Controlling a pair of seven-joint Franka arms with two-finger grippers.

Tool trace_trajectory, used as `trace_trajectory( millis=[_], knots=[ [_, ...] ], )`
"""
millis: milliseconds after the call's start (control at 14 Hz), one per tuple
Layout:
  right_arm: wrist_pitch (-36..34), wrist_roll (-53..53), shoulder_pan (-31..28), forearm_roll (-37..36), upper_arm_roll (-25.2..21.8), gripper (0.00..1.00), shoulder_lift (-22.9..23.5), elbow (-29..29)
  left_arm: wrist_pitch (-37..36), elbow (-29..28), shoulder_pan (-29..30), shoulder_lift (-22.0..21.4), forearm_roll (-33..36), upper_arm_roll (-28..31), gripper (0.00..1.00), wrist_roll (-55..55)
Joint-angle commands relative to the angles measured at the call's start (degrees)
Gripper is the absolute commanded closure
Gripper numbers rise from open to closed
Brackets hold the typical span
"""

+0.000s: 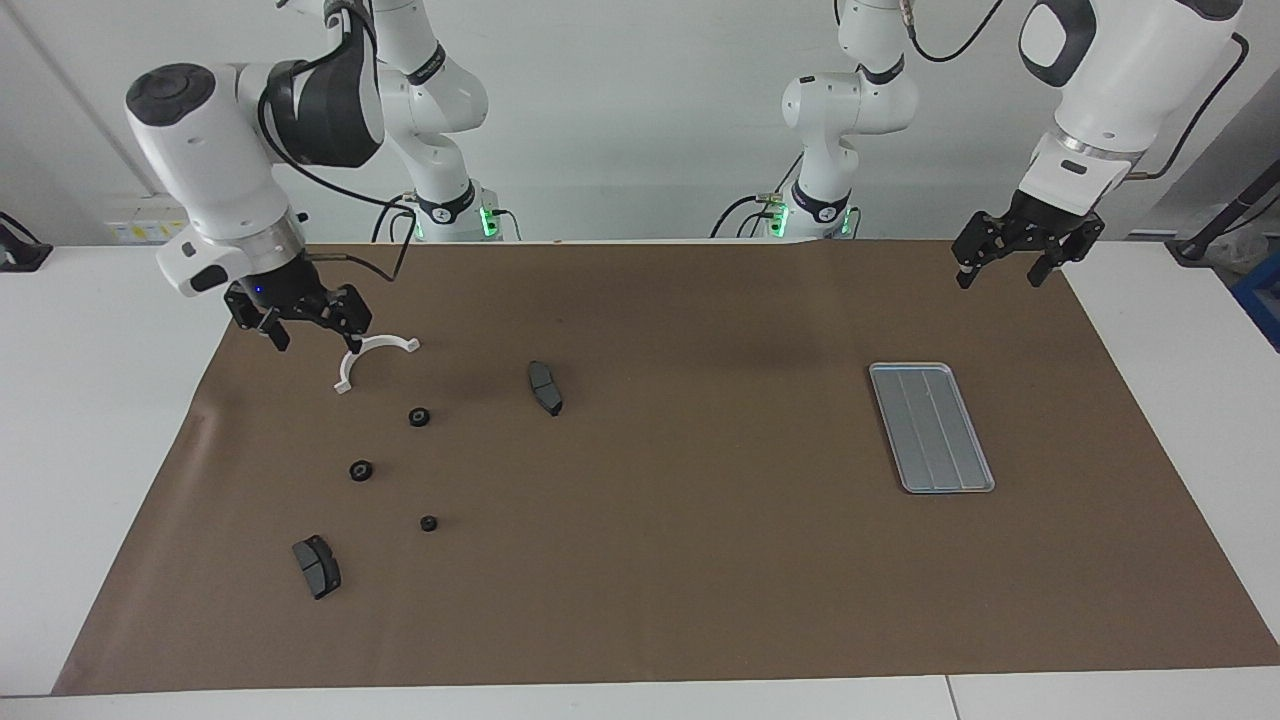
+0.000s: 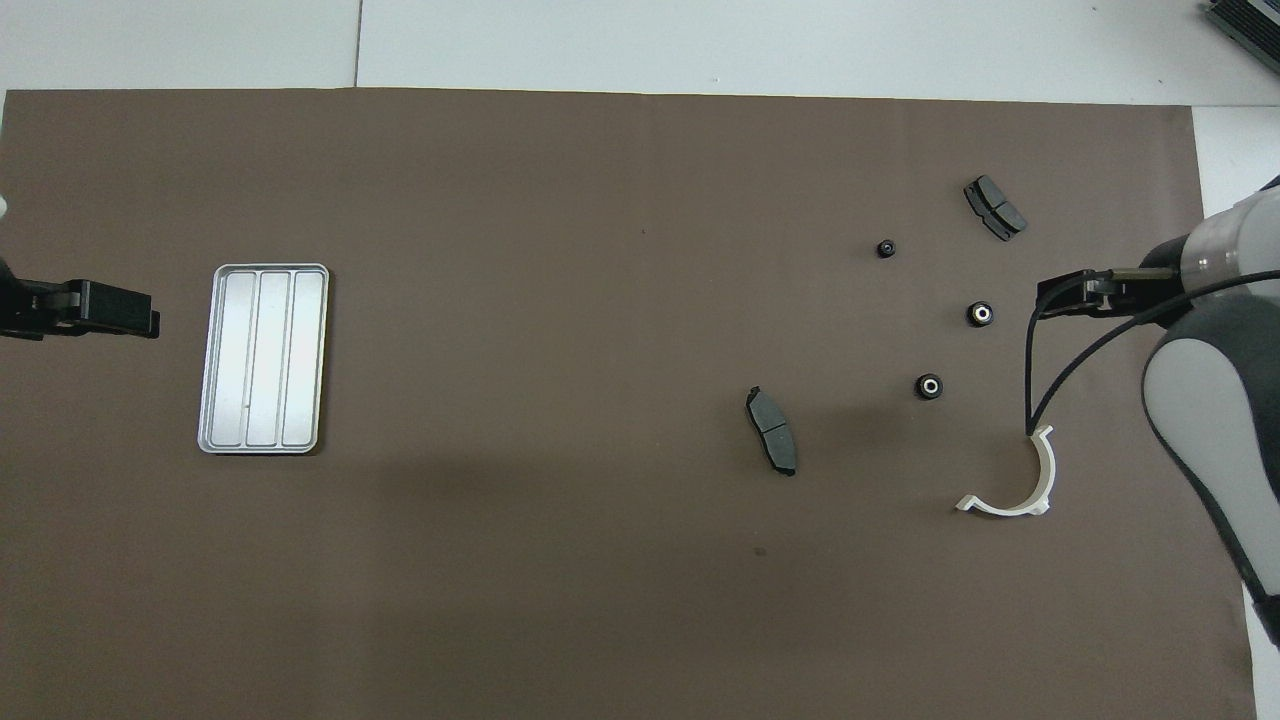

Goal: Pick bearing gear from pile to tray
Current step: 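Reach the right gripper to a small black bearing and grasp it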

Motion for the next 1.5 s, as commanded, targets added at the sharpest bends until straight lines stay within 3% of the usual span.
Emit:
trace_trajectory(
  millis=[0, 358, 1074, 1217, 1432],
  knots=[
    [7.03, -5.03, -1.51, -0.34, 0.62, 0.0, 7.0, -0.05, -0.76, -0.42, 0.17, -1.0, -0.59, 0.03, 0.0, -0.37],
    [15.66, -7.5, -1.07, 0.28, 0.62, 0.0, 13.0, -1.81, -0.76, -0.42, 0.17, -0.91, -0.59, 0.03, 0.0, -0.28],
    [28.41, -12.43, -2.74, 0.72, 0.71, 0.0, 15.29, -11.03, -0.76, -0.42, 0.17, -0.91, -0.59, 0.03, 0.0, -0.28],
    [28.77, -12.43, -2.65, 0.72, 0.71, 0.16, 15.29, -11.3, -0.76, -0.42, 0.17, -0.91, -0.59, 0.03, 0.0, -0.28],
    [31.49, -12.34, -2.74, 0.72, 0.71, 0.19, 16.17, -11.13, -0.76, -0.42, 0.17, -0.91, -0.59, 0.03, 0.0, -0.28]
  ],
)
